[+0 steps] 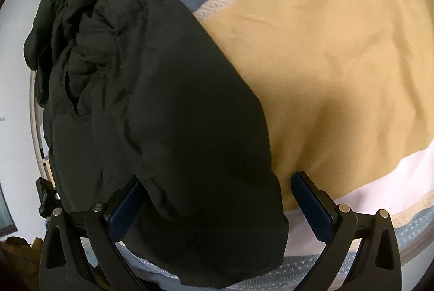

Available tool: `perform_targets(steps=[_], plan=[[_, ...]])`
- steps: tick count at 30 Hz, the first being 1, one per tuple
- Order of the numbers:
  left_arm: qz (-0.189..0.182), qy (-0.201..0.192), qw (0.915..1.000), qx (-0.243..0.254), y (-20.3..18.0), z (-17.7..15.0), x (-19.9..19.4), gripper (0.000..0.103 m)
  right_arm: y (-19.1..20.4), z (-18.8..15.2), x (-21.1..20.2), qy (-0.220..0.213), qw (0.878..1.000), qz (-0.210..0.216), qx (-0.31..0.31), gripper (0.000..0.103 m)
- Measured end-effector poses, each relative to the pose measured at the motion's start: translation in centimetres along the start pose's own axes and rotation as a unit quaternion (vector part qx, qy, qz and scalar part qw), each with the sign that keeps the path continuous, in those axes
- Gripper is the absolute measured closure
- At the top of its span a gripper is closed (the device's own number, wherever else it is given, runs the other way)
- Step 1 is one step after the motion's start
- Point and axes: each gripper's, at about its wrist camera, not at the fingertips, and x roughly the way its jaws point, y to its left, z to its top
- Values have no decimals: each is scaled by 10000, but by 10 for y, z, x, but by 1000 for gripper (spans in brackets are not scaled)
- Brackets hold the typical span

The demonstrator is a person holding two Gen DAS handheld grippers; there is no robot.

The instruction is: Fold large clothes

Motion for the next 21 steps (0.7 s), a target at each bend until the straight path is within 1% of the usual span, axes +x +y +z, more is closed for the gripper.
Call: perform_targets(steps=[3,6,12,14,15,16,17,18,19,20,21], plan=[[-102,-6,9998,-143,1,-9,2,4,-5,-2,5,31,9999,151,16,1],[-100,16,9998,-143,-1,-15,3,4,-6,-5,14,224,9989,407,-30,1],[-147,79,9997,-164,-8,-10,10,6,1,-21,30,503,9959,754,-44,1],[-140,93,9997,-160,-17,-12,15,9,6,-27,35,601,9949,807,-91,5],[-113,82,9998,-153,-19,-14,15,12,10,-29,37,634,9948,780,-162,11],[-101,71,9998,-155,-23,-13,17,17,13,-32,39,650,9949,735,-215,22],[-103,57,9998,-167,-23,-14,16,24,14,-33,39,640,9950,734,-212,27],[-106,41,9998,-190,-25,-15,15,28,16,-34,38,633,9948,781,-183,36],[-115,29,9997,-205,-25,-15,14,35,26,-31,29,635,9943,834,-168,44],[-141,16,9997,-219,-26,-15,13,44,29,-31,29,636,9942,851,-188,48],[-172,5,9996,-235,-26,-16,13,49,34,-29,29,640,9940,856,-222,54]])
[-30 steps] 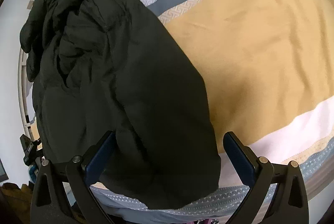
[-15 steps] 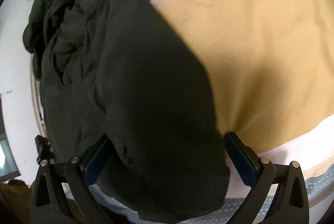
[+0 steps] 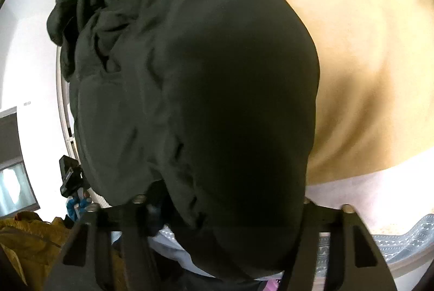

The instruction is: Fold large clothes

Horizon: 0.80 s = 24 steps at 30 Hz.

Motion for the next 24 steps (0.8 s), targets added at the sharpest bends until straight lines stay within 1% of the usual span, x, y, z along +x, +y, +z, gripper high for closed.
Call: perform_targets(steps=[1,2,4,5,7,8,11,12,17,19,22,24], plan=[[-42,-14,10000,-19,2,1,-4,60,4,-1,2,5,10000,2,-22,62],[-101,-50,9999,-45,0,0,-5,70,9,-1,4,13,10000,4,-66,65],[-141,-90,9999,14,-8,-2,-7,80,23,0,4,39,9999,9,-151,77],[-131,-97,9998,72,-13,-2,-8,83,31,1,6,70,9997,8,-221,79],[-184,-121,9996,148,-24,-3,-11,86,43,4,5,112,9993,-22,-363,84],[-224,-148,9995,152,-30,-2,-12,88,48,6,3,103,9989,-40,-445,85],[-426,-304,9986,120,-51,2,-18,89,57,10,-13,-58,9983,8,-577,87],[-500,-356,9980,116,-51,4,-25,89,63,10,-18,-135,9980,27,-610,88],[-879,-760,9929,240,-75,21,-58,89,88,19,-51,-648,9947,24,-792,89],[-996,-957,9899,319,-89,31,-71,89,88,23,-71,-889,9926,20,-831,89],[-1168,-1251,9843,426,-105,47,-95,89,100,39,-101,-1329,9870,-26,-899,90],[-1217,-1392,9815,508,-115,58,-109,89,112,46,-120,-1620,9822,-41,-951,90]])
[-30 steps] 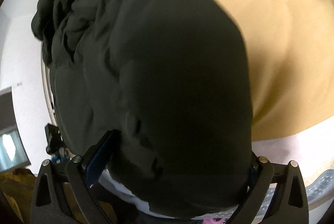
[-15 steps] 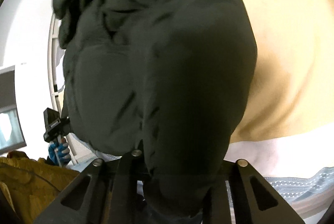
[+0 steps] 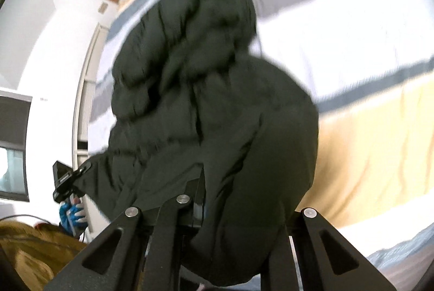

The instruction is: Fold large clothes

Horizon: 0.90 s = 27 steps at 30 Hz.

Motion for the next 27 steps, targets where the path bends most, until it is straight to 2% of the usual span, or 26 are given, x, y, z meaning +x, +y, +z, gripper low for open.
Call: perform_targets(steps=[4,7,12,20,27], plan=[[-173,-315,9990,270,-29,35,-11,89,-1,35,-36,-474,9987,31,-181,90],[-328,-545,9968,474,-53,67,-17,89,13,63,-52,-761,9964,57,-369,90],[-446,-708,9948,576,-80,115,-6,89,27,118,-67,-1244,9909,171,-493,90],[-356,-796,9957,298,-84,192,54,89,39,207,-35,-1438,9886,248,-378,90],[-83,-825,9966,8,-76,252,111,89,30,281,12,-1336,9908,65,224,90]])
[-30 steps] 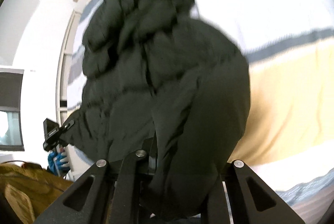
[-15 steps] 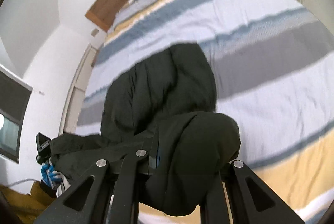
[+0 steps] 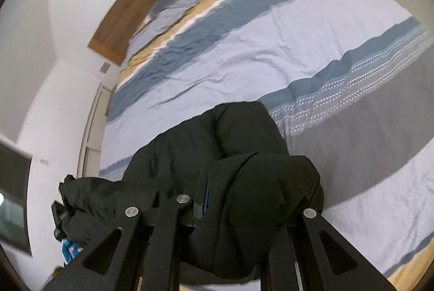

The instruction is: Fold large clothes

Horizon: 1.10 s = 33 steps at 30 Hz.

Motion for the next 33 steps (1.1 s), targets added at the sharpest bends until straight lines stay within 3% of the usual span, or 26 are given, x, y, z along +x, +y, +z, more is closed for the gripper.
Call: perform_targets(steps=[6,14,23,29,31,33], plan=[[364,65,9992,-174,18,29,55,89,-7,38,62,138,9991,-261,308,89],[616,238,9969,-420,44,54,99,86,-15,68,124,371,9969,-486,503,89],[449,377,9962,-648,49,74,120,75,-29,82,165,519,9903,-834,985,86],[-38,169,9950,-979,48,78,99,52,-23,81,156,423,9899,-733,1134,59],[-136,80,9940,-1081,45,81,88,49,-21,82,147,375,9903,-652,1172,49],[-232,10,9932,-1139,42,84,78,46,-18,83,136,303,9909,-619,1157,45]])
